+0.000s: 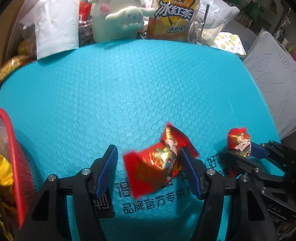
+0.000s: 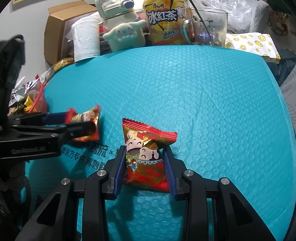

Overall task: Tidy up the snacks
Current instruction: 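Grasp the other red candy packet with the left gripper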

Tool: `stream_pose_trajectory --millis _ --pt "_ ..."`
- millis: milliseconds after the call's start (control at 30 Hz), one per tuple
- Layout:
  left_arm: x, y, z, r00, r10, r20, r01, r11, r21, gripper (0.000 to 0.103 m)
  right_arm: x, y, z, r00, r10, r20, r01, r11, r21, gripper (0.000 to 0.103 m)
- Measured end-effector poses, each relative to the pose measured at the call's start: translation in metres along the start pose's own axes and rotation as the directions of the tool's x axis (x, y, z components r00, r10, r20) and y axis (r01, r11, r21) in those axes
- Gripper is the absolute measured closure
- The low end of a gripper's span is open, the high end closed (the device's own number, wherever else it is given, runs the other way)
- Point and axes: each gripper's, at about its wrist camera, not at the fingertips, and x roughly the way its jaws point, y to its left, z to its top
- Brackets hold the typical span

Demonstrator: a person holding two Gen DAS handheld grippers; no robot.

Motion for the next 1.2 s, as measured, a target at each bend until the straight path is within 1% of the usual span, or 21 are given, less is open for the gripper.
stream_pose_trajectory --millis 133,233,267,300,333,367,400,467,600,667,767,867,900,933,967,1000,1100,1200 --pt "0.001 -0.006 -0.001 1.0 0.012 0.007 -0.012 1.0 0.015 0.04 0.0 0.0 -0.001 1.0 0.001 0.004 -0.001 1.0 -0.004 0.067" --pt "-0.001 -0.011 -0.004 1.0 -0.014 0.027 0.014 0.999 0.034 0.04 -0.001 0.001 -0.002 1.0 0.001 0.005 -0.001 1.0 -0.01 0.066" --pt "-0.001 -0.013 -0.006 0.999 -0.014 0.039 0.013 0.999 0.046 0.047 -0.001 0.001 -0.002 1.0 0.002 0.005 -0.002 1.0 -0.009 0.066" --pt "0.0 -0.017 -0.007 0.999 0.004 0.049 -0.008 0.998 0.068 0.055 -0.001 0.001 -0.001 1.0 0.003 0.005 -0.003 1.0 -0.01 0.064" --pt "0.0 -0.023 -0.009 0.998 0.02 0.06 -0.026 0.994 0.101 0.058 -0.001 0.001 -0.001 1.0 0.008 0.004 -0.008 1.0 -0.01 0.062" --pt "0.0 -0.024 -0.01 0.998 0.016 0.064 -0.024 0.993 0.116 0.063 -0.002 0.001 -0.001 1.0 0.013 0.004 -0.013 1.0 -0.01 0.06" --pt "0.0 -0.026 -0.011 0.998 0.001 0.063 -0.008 0.993 0.119 0.066 -0.002 0.002 -0.002 1.0 0.015 0.003 -0.015 1.0 -0.011 0.056" --pt "0.0 -0.026 -0.01 0.998 -0.017 0.063 0.009 0.992 0.123 0.071 -0.002 0.003 -0.002 1.0 0.007 0.006 -0.007 1.0 -0.017 0.055" --pt "-0.001 -0.025 -0.01 0.997 -0.061 0.05 0.055 0.991 0.125 0.072 -0.003 0.003 -0.002 1.0 0.005 0.014 -0.004 1.0 -0.019 0.055" --pt "-0.001 -0.027 -0.01 0.996 -0.07 0.047 0.064 0.99 0.125 0.077 -0.003 0.002 -0.003 1.0 0.004 0.017 -0.004 1.0 -0.015 0.055" --pt "-0.002 -0.03 -0.013 0.996 -0.081 0.05 0.074 0.989 0.125 0.079 -0.004 0.002 -0.004 1.0 -0.006 0.02 0.007 1.0 -0.025 0.055" --pt "-0.003 -0.034 -0.016 0.994 -0.093 0.048 0.086 0.987 0.132 0.08 -0.004 0.004 -0.005 0.999 -0.03 0.023 0.031 0.998 -0.052 0.061" --pt "-0.005 -0.034 -0.018 0.994 -0.094 0.048 0.087 0.987 0.136 0.081 -0.004 0.003 -0.005 0.999 -0.04 0.024 0.041 0.998 -0.056 0.066" --pt "-0.005 -0.036 -0.018 0.994 -0.097 0.047 0.089 0.986 0.139 0.081 -0.005 0.003 -0.005 0.998 -0.052 0.025 0.053 0.997 -0.058 0.067" --pt "-0.006 -0.038 -0.019 0.994 -0.1 0.047 0.092 0.986 0.142 0.081 -0.005 0.002 -0.005 0.999 -0.048 0.025 0.049 0.997 -0.056 0.068" --pt "-0.006 -0.039 -0.02 0.994 -0.101 0.046 0.093 0.985 0.145 0.081 -0.006 0.001 -0.005 0.999 -0.043 0.025 0.045 0.998 -0.051 0.072" --pt "-0.006 -0.044 -0.022 0.994 -0.107 0.033 0.101 0.984 0.148 0.081 -0.008 0.001 -0.006 0.999 -0.042 0.024 0.044 0.997 -0.066 0.072" --pt "-0.01 -0.046 -0.025 0.993 -0.11 0.031 0.104 0.983 0.149 0.081 -0.009 0.002 -0.007 1.0 -0.025 0.019 0.026 0.998 -0.062 0.072"
